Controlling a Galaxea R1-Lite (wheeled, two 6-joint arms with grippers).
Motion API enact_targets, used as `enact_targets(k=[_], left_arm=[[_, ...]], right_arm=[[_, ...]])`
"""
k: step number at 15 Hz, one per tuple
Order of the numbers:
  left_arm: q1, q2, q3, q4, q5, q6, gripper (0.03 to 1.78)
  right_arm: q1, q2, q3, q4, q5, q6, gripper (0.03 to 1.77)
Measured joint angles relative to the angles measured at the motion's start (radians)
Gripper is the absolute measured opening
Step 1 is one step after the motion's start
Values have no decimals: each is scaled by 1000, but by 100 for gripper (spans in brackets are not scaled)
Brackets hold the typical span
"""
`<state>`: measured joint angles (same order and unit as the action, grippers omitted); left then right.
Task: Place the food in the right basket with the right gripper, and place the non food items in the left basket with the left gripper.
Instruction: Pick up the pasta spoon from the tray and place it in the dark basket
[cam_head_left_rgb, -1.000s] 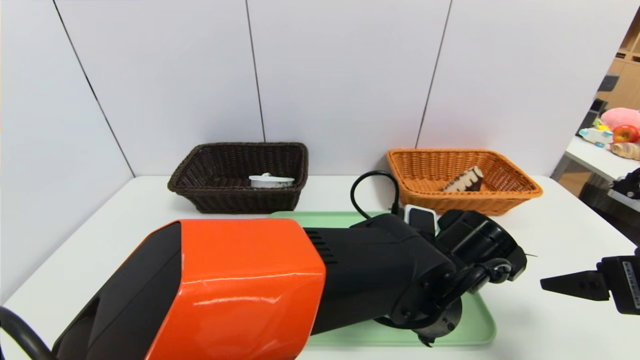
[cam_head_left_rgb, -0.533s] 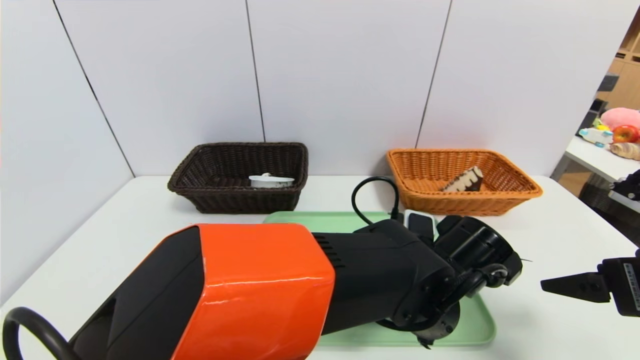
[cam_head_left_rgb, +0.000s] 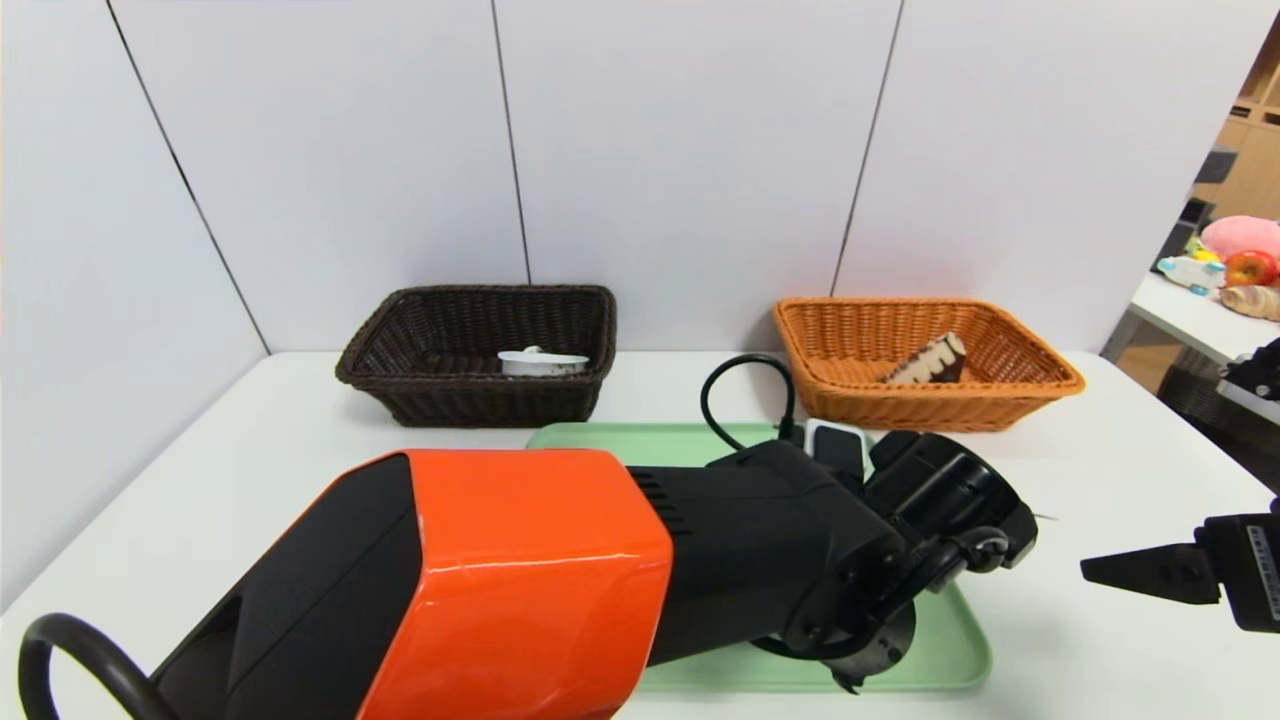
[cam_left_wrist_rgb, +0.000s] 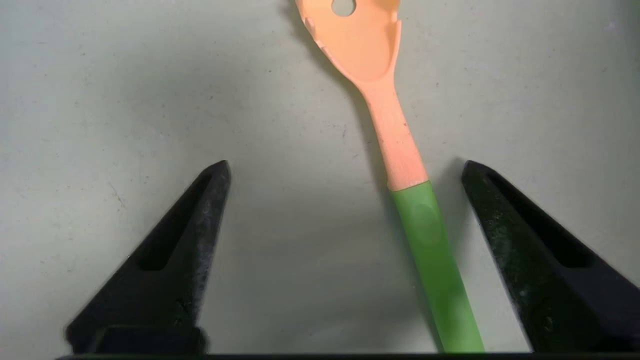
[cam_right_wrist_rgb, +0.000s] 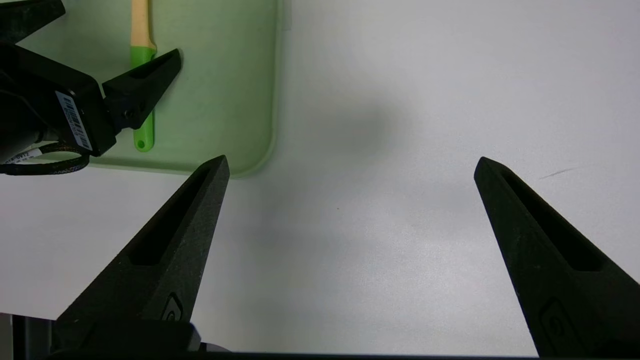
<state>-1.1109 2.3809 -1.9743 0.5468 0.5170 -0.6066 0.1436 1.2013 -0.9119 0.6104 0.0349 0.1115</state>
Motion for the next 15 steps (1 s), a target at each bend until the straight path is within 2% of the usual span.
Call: enact_targets(k=[3, 7, 8, 9, 15], left_arm=[[0, 0, 0, 1, 0, 1, 112], [0, 3, 0, 7, -1, 0, 74], [0, 3, 0, 8, -1, 0, 38], [0, 2, 0, 10, -1, 1, 15], [22, -70, 1, 38, 31, 32, 15]], right_arm=[[0, 0, -1, -2, 0, 0, 169], [0, 0, -1, -2, 0, 0, 169], [0, 0, -1, -2, 0, 0, 169], [1, 0, -1, -3, 2, 0, 169], [3, 0, -1, -13, 13, 1, 169]])
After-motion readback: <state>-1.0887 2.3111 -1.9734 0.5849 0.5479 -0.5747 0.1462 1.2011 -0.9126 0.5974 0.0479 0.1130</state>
